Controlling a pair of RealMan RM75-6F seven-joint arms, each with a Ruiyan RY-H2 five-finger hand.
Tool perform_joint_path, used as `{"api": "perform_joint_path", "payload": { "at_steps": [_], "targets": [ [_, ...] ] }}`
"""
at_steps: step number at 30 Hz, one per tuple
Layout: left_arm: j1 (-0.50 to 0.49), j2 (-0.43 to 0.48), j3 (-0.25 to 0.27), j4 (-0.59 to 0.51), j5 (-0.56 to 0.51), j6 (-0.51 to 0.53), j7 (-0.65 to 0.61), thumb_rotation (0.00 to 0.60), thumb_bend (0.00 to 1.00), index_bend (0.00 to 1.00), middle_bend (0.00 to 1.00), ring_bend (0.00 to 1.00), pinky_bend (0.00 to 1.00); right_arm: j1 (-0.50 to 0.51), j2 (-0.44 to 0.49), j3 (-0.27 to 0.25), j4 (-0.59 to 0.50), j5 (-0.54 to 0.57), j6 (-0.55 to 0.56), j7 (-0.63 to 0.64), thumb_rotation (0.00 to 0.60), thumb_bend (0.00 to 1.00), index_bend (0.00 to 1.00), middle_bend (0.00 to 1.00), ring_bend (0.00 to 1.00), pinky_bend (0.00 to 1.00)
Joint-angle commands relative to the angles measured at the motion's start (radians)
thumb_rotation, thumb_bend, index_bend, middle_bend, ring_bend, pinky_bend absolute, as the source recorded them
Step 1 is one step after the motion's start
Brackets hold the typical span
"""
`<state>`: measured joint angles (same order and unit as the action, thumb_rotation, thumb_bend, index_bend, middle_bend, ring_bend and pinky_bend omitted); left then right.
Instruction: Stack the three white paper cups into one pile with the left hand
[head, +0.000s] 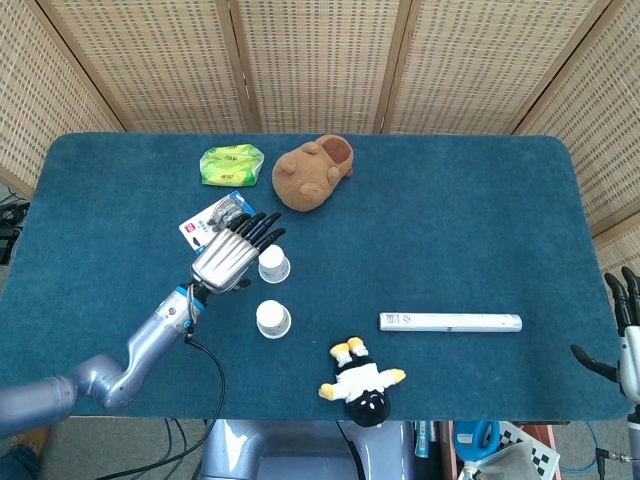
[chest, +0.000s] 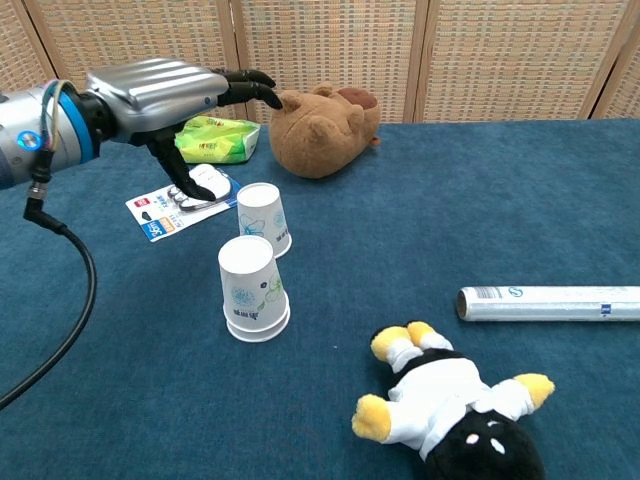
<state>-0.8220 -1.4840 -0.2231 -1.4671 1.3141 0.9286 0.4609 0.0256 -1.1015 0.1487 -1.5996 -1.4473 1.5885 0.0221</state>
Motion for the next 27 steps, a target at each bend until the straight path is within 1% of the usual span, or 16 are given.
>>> {"api": "perform_joint_path", "payload": {
  "at_steps": [1,7,9,12,13,15,17,18,20,23,27],
  "targets": [
    [-0.043,-0.085,-0.021,0.107,-0.076,-0.054,-0.012,0.6,0.16,0.1,0.02,0.09,0.15,0.002,-0.001,0.005,0.005,0.016,-0.01,0.004,0.6,0.0,0.0,0.0,0.0,0.0],
    [-0.081,-0.158,-0.023,0.229,-0.121,-0.093,-0.03,0.6,0.16,0.1,0.02,0.09,0.15,0.008,0.0,0.018,0.017,0.045,-0.026,0.013,0.6,0.0,0.0,0.0,0.0,0.0],
    [-0.094,-0.178,-0.024,0.267,-0.142,-0.121,-0.043,0.6,0.16,0.1,0.02,0.09,0.15,0.01,0.0,0.023,0.023,0.059,-0.036,0.018,0.6,0.0,0.0,0.0,0.0,0.0],
    [-0.108,-0.199,-0.022,0.303,-0.153,-0.141,-0.058,0.6,0.16,0.11,0.06,0.12,0.17,0.014,0.0,0.027,0.029,0.069,-0.044,0.021,0.6,0.0,0.0,0.0,0.0,0.0],
    [-0.113,-0.205,-0.022,0.312,-0.157,-0.149,-0.065,0.6,0.16,0.11,0.09,0.14,0.18,0.015,0.0,0.028,0.03,0.071,-0.046,0.022,0.6,0.0,0.0,0.0,0.0,0.0],
    [-0.12,-0.213,-0.02,0.325,-0.16,-0.155,-0.073,0.6,0.16,0.15,0.18,0.19,0.23,0.016,-0.001,0.029,0.033,0.076,-0.05,0.023,0.6,0.0,0.0,0.0,0.0,0.0],
    [-0.124,-0.223,-0.017,0.342,-0.161,-0.152,-0.069,0.6,0.16,0.22,0.29,0.28,0.27,0.017,-0.001,0.03,0.035,0.079,-0.053,0.025,0.6,0.0,0.0,0.0,0.0,0.0],
    [-0.126,-0.231,-0.016,0.353,-0.166,-0.15,-0.064,0.6,0.16,0.24,0.32,0.3,0.28,0.017,-0.001,0.03,0.036,0.08,-0.055,0.026,0.6,0.0,0.0,0.0,0.0,0.0],
    [-0.129,-0.243,-0.015,0.368,-0.179,-0.149,-0.053,0.6,0.16,0.32,0.4,0.36,0.31,0.018,-0.002,0.031,0.039,0.083,-0.057,0.026,0.6,0.0,0.0,0.0,0.0,0.0],
    [-0.134,-0.259,-0.019,0.38,-0.198,-0.14,-0.038,0.6,0.16,0.41,0.47,0.42,0.32,0.019,-0.002,0.031,0.039,0.081,-0.057,0.027,0.6,0.0,0.0,0.0,0.0,0.0],
    [-0.137,-0.261,-0.022,0.372,-0.214,-0.125,-0.015,0.6,0.16,0.44,0.49,0.44,0.32,0.017,-0.001,0.03,0.038,0.08,-0.054,0.029,0.6,0.0,0.0,0.0,0.0,0.0]
  ]
}}
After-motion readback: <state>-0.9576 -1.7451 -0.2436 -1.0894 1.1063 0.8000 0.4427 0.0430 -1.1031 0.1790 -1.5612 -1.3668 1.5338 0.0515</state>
